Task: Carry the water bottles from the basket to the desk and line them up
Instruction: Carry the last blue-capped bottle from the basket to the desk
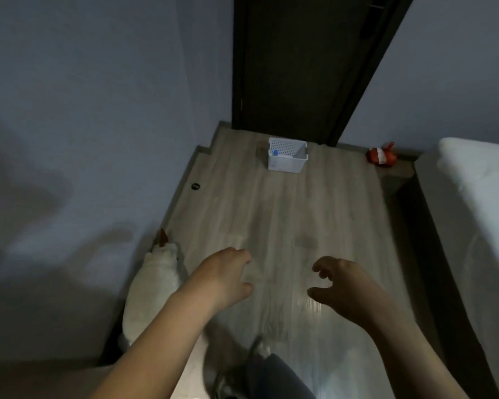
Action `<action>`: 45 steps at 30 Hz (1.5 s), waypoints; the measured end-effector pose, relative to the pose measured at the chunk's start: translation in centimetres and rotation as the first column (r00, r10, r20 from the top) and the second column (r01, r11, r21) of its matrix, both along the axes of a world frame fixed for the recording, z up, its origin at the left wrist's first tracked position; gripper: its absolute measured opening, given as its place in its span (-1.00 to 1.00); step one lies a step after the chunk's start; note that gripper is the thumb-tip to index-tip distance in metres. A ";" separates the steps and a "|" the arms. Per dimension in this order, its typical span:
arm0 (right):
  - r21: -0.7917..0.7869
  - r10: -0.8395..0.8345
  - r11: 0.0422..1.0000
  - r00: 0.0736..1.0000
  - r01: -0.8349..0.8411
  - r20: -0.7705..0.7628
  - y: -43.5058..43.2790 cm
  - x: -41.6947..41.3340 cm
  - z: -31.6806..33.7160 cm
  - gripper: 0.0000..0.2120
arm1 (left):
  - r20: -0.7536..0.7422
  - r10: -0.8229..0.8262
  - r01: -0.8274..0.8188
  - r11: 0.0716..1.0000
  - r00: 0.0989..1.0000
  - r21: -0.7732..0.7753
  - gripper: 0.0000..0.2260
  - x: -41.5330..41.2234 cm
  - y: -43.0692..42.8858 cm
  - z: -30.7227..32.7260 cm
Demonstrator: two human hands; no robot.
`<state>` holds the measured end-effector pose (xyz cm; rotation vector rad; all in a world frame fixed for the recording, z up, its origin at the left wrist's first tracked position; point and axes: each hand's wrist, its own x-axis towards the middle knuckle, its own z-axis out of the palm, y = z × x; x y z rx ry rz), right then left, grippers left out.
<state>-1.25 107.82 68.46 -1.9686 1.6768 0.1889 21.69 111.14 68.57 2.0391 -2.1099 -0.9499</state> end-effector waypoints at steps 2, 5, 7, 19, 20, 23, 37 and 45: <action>0.008 -0.007 1.000 1.000 0.007 0.005 -3.0 0.1 -0.6 -0.56 | -0.009 0.018 -0.018 1.000 1.000 -0.001 -0.57 0.5 -2.8 -0.4; 0.010 -0.005 1.000 1.000 0.005 0.007 -8.0 0.2 -1.4 -0.56 | -0.021 0.047 -0.048 0.999 0.999 -0.014 -0.55 0.9 -7.4 -0.9; 0.001 0.001 1.000 1.000 -0.001 0.013 -11.9 0.2 -1.9 -0.55 | -0.022 0.056 -0.057 0.998 0.998 -0.019 -0.57 1.1 -11.0 -1.0; 0.035 0.040 0.999 0.998 -0.042 0.052 -33.4 -0.8 -1.3 -0.56 | -0.026 0.121 -0.122 0.992 0.992 -0.018 -0.64 0.1 -30.6 -0.6; 0.042 0.038 0.998 0.998 -0.041 0.053 -34.6 -0.9 -1.5 -0.56 | -0.033 0.123 -0.124 0.992 0.992 -0.022 -0.66 0.0 -31.8 -0.6; 0.064 0.029 0.997 0.999 -0.032 0.044 -38.3 -0.9 -2.0 -0.56 | -0.045 0.118 -0.119 0.992 0.992 -0.026 -0.68 0.0 -35.9 -1.1; 0.058 -0.011 0.998 1.000 0.011 0.001 -59.2 4.0 -2.7 -0.57 | -0.133 0.096 -0.098 0.995 0.986 -0.014 -0.63 5.0 -58.9 -2.5; 0.084 0.015 0.996 1.000 -0.015 -0.006 -70.4 8.2 -2.6 -0.59 | -0.094 0.076 -0.077 0.997 0.993 -0.007 -0.58 9.2 -70.6 -2.5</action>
